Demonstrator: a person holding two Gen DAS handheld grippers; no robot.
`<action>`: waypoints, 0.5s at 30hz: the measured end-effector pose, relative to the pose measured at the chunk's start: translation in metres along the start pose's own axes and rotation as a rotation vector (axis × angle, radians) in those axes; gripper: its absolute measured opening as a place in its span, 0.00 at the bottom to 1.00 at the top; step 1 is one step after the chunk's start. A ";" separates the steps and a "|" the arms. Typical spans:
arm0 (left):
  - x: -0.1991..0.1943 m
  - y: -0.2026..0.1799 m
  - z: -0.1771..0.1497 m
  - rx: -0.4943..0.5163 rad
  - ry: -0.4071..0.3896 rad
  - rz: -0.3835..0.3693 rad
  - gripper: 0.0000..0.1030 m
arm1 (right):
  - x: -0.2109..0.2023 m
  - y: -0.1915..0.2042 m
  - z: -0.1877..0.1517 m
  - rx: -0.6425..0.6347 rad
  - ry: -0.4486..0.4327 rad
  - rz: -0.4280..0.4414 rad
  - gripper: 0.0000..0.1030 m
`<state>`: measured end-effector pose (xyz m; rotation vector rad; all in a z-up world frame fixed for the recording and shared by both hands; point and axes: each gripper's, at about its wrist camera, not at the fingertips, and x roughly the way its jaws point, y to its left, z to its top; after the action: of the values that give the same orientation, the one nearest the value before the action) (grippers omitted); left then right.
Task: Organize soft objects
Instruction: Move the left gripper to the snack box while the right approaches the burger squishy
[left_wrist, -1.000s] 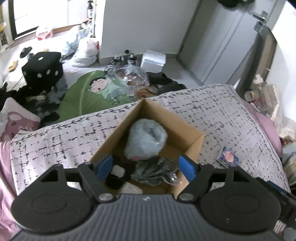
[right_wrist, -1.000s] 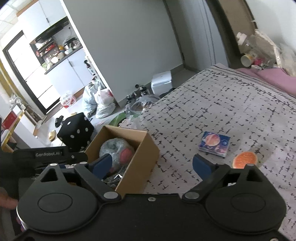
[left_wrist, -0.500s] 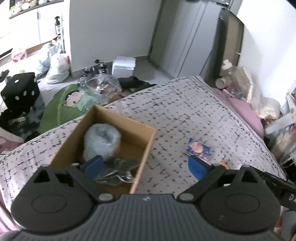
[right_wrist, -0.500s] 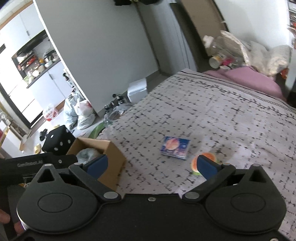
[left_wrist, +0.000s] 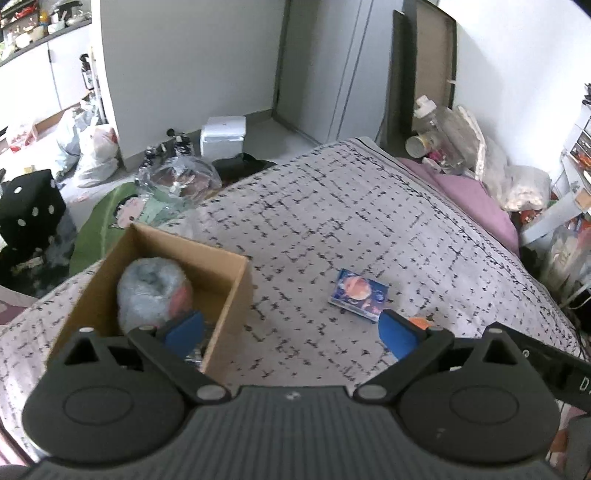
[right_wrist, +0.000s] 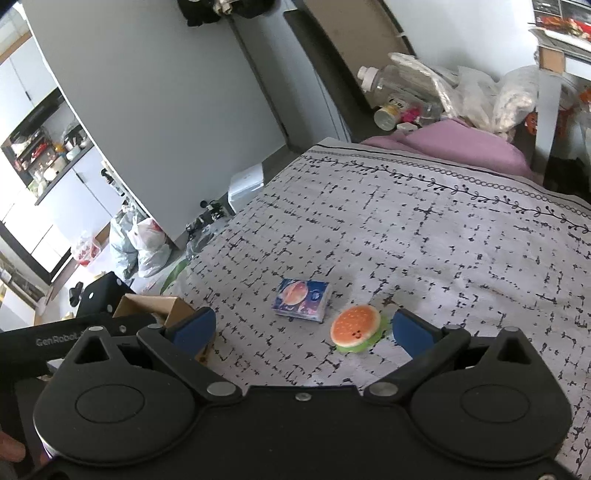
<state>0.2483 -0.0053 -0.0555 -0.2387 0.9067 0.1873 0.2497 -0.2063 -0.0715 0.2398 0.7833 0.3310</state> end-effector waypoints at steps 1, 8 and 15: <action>0.003 -0.004 0.000 0.002 0.002 -0.002 0.97 | 0.000 -0.003 0.000 0.005 0.000 -0.003 1.00; 0.023 -0.026 0.000 0.014 0.038 -0.022 0.97 | 0.008 -0.026 0.002 0.052 0.010 -0.031 1.00; 0.043 -0.039 0.002 0.016 0.063 -0.039 0.97 | 0.019 -0.039 -0.001 0.078 0.034 -0.053 1.00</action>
<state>0.2854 -0.0391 -0.0838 -0.2484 0.9653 0.1371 0.2693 -0.2354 -0.0972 0.2868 0.8358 0.2548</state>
